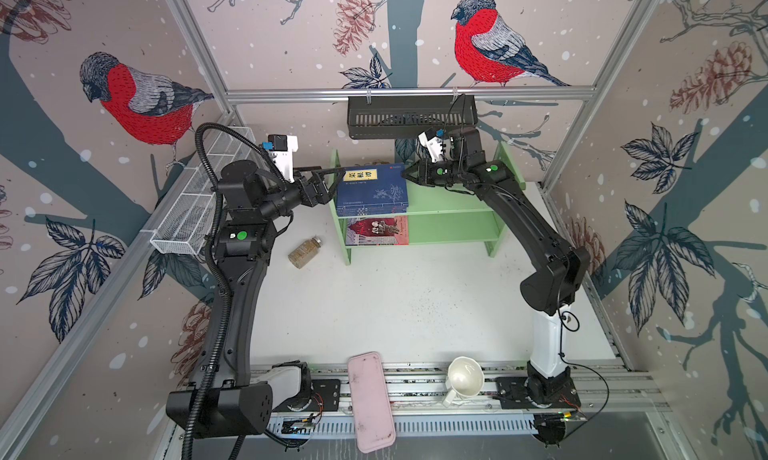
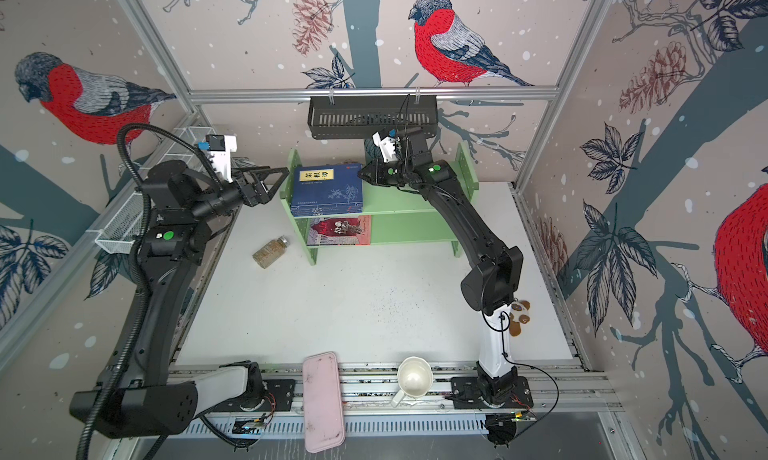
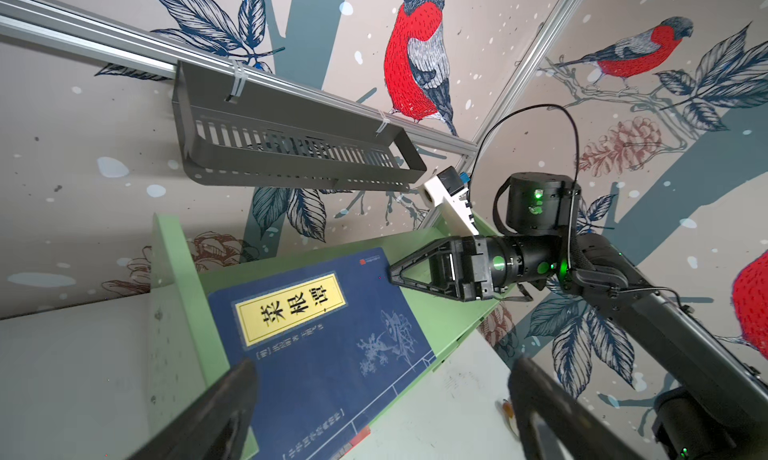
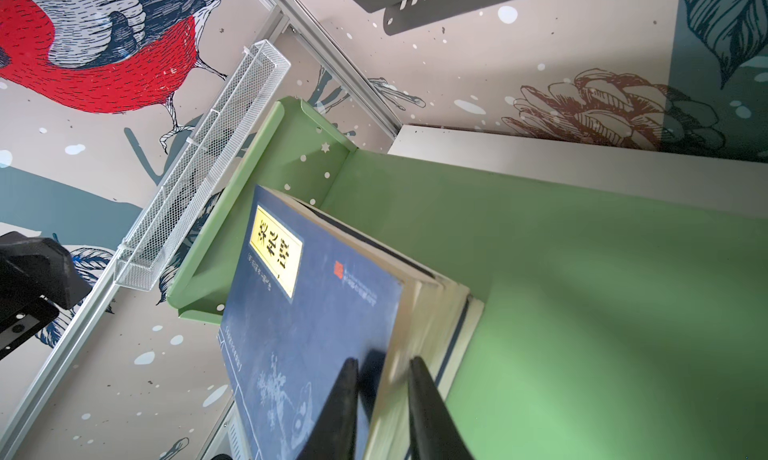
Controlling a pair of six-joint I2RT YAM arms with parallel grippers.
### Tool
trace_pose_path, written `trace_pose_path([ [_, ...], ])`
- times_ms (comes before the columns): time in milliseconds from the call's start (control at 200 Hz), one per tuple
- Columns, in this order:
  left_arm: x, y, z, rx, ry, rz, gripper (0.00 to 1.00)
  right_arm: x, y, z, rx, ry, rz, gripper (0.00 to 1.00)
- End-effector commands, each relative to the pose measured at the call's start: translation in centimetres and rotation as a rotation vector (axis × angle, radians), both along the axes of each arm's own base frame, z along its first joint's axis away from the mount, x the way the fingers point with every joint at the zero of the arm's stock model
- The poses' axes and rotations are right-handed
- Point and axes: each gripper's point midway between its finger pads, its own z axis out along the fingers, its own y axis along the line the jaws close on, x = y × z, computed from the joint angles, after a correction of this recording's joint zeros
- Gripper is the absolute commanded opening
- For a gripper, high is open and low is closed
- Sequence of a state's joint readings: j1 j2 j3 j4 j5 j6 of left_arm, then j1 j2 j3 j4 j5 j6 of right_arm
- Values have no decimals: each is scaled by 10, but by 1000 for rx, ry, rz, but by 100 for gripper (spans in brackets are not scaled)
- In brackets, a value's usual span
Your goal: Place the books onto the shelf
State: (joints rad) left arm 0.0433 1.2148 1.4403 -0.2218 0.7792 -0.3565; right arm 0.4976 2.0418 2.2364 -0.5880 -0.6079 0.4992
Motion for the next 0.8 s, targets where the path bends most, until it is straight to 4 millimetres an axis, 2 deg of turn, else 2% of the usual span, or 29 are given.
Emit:
trace_pose_path([
  [0, 1, 5, 1, 49, -35, 34, 94, -1, 4, 15, 35, -34, 14, 29],
  [35, 0, 5, 2, 53, -40, 34, 94, -1, 4, 16, 37, -36, 12, 33],
  [390, 0, 5, -3, 75, -36, 47, 95, -3, 9, 20, 56, -36, 25, 31],
  [530, 0, 6, -2, 76, -41, 50, 95, -2, 10, 19, 55, -33, 22, 36],
  [605, 0, 7, -1, 85, -47, 60, 95, 3, 4, 19, 33, -42, -12, 37],
  [700, 0, 10, 1, 106, -56, 80, 96, 9, -7, 21, 15, -59, -58, 44],
  [795, 0, 15, 4, 148, -86, 111, 97, 12, -18, 31, 27, -89, -90, 45],
])
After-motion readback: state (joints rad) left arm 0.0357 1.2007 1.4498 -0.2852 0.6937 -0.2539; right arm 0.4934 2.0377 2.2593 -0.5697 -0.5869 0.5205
